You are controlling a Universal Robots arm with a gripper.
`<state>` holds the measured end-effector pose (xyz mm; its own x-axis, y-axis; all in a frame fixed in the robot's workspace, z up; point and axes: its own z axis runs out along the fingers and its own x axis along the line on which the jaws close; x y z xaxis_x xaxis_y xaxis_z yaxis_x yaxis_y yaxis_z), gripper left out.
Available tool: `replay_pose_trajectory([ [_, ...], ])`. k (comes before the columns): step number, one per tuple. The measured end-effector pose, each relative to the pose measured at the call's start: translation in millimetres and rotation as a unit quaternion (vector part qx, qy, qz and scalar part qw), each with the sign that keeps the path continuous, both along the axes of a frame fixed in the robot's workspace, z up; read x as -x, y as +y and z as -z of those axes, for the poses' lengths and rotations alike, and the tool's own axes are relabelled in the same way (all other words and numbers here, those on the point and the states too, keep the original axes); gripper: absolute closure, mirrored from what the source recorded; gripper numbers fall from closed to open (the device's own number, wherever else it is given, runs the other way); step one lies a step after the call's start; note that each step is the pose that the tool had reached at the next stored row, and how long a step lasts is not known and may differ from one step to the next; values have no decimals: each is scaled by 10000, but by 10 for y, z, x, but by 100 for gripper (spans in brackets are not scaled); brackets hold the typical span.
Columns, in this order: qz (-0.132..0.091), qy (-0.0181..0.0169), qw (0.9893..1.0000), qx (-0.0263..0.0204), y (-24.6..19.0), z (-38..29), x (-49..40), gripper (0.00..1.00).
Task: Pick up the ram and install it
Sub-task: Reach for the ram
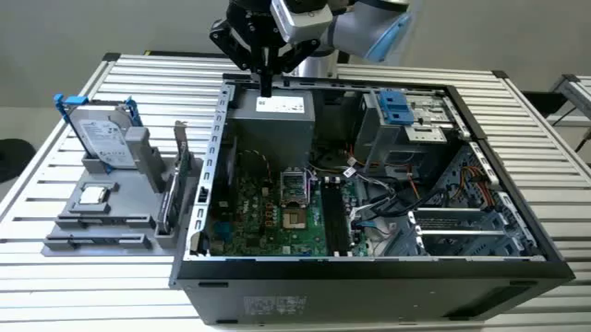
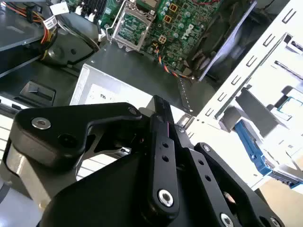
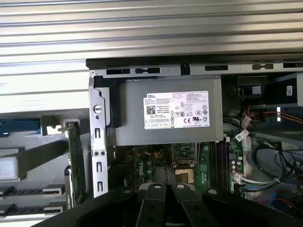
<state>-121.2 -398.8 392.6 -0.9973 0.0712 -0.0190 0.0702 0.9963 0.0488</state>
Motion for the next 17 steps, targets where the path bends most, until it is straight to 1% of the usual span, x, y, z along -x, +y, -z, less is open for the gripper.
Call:
replay_pose_trajectory([
  [17,0,0,10000,0,0,0,36,100],
])
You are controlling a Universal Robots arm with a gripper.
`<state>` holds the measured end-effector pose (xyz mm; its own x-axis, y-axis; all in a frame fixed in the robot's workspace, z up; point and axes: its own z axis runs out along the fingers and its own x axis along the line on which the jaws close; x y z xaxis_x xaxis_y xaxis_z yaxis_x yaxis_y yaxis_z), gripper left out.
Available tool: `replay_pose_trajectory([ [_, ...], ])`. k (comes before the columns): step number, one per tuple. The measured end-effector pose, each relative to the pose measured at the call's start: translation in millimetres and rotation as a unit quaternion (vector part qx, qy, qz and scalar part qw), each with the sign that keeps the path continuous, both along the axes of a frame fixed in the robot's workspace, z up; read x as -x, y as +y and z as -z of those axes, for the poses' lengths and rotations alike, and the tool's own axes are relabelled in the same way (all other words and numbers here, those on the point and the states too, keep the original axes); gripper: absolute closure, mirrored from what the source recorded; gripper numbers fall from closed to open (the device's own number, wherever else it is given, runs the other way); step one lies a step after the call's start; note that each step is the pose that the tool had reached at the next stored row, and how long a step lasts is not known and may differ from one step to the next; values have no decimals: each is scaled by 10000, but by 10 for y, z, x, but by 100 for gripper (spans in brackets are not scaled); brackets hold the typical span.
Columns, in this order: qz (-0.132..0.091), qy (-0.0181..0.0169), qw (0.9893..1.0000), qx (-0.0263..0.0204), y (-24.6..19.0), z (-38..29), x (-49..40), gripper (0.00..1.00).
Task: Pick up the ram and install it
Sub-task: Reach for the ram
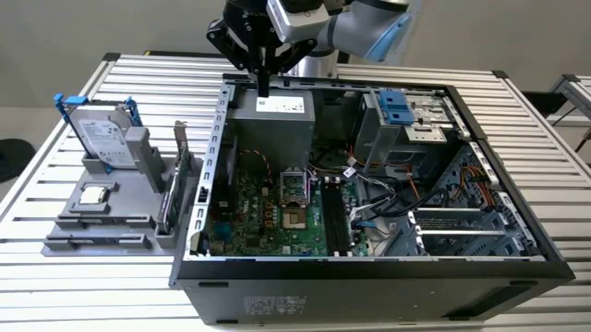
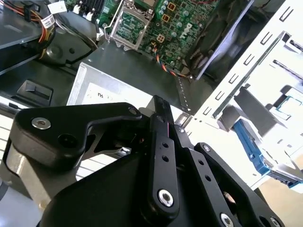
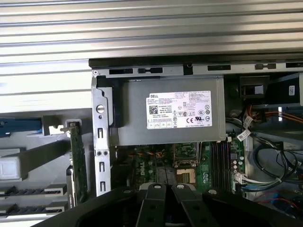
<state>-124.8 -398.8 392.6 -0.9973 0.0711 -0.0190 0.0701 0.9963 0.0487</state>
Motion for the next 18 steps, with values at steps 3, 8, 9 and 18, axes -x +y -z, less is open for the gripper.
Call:
replay_pose_trajectory([
  [3,1,0,10000,0,0,0,13,100],
  [8,1,0,10000,0,0,0,47,100],
  [9,0,0,10000,0,0,0,53,100],
  [18,1,0,10000,0,0,0,116,100],
])
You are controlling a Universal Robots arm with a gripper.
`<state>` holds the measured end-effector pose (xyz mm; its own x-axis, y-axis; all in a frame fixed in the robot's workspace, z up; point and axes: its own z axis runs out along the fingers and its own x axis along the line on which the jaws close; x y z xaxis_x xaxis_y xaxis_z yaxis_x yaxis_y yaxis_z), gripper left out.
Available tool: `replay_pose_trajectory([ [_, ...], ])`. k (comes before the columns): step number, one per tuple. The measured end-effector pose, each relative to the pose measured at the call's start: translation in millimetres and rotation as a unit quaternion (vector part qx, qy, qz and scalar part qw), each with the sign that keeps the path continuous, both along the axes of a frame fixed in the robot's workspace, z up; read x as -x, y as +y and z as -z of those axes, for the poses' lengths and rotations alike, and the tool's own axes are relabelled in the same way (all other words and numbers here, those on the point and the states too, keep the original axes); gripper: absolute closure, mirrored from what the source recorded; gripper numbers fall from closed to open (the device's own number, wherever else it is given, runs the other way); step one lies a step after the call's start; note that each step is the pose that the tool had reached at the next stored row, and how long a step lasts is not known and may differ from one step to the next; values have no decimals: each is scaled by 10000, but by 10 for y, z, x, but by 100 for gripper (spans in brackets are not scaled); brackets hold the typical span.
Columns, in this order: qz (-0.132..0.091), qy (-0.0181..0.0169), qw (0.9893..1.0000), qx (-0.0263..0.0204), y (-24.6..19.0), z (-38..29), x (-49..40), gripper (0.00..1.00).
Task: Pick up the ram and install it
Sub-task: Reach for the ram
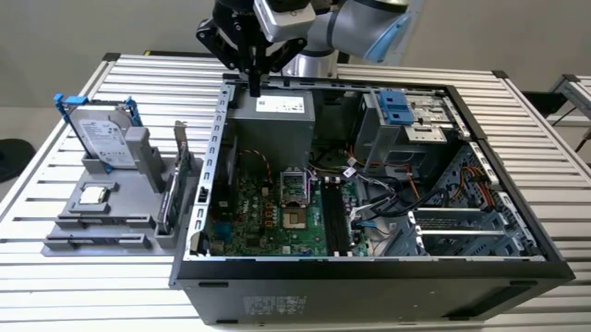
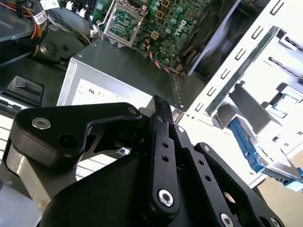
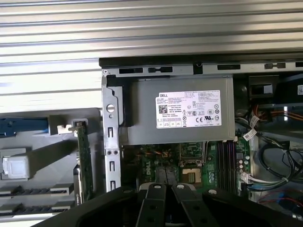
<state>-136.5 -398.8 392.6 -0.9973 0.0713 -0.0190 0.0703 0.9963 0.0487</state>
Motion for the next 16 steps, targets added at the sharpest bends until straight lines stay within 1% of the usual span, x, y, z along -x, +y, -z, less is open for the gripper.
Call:
replay_pose_trajectory([
  [16,0,0,10000,0,0,0,146,100],
])
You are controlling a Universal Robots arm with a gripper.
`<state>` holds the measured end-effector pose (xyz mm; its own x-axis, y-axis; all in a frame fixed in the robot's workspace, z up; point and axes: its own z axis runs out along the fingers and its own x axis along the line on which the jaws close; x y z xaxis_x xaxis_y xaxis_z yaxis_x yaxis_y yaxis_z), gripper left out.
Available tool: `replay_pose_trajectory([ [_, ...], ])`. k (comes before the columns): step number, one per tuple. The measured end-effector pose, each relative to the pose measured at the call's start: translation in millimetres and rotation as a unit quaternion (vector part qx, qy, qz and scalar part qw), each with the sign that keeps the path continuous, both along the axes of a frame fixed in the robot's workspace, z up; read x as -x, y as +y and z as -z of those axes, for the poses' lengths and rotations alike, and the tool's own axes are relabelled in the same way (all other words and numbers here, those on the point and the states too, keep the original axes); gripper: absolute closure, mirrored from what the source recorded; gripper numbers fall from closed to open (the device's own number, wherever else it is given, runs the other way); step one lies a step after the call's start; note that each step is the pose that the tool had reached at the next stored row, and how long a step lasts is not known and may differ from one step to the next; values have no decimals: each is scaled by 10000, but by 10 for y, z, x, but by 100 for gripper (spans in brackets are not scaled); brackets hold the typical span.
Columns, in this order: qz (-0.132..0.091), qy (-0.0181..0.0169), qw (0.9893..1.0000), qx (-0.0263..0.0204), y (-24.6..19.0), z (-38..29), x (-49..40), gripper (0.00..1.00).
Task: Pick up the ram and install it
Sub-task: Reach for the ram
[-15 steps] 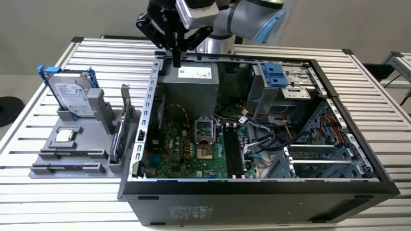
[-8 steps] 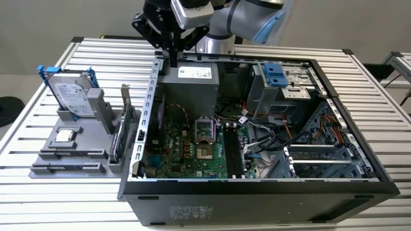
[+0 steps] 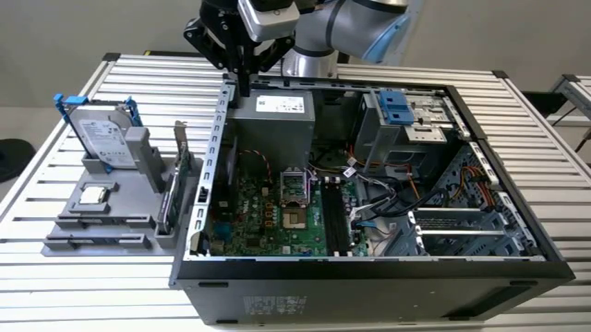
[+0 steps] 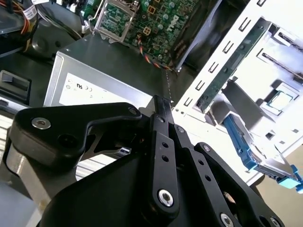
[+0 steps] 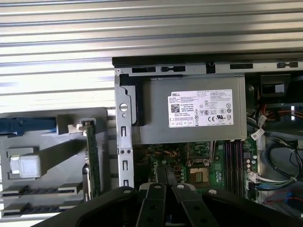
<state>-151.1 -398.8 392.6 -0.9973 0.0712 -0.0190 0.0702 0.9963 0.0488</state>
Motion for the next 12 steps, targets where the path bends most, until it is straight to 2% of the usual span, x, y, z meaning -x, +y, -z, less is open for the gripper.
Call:
replay_pose_trajectory([
  [12,0,0,10000,0,0,0,118,100],
])
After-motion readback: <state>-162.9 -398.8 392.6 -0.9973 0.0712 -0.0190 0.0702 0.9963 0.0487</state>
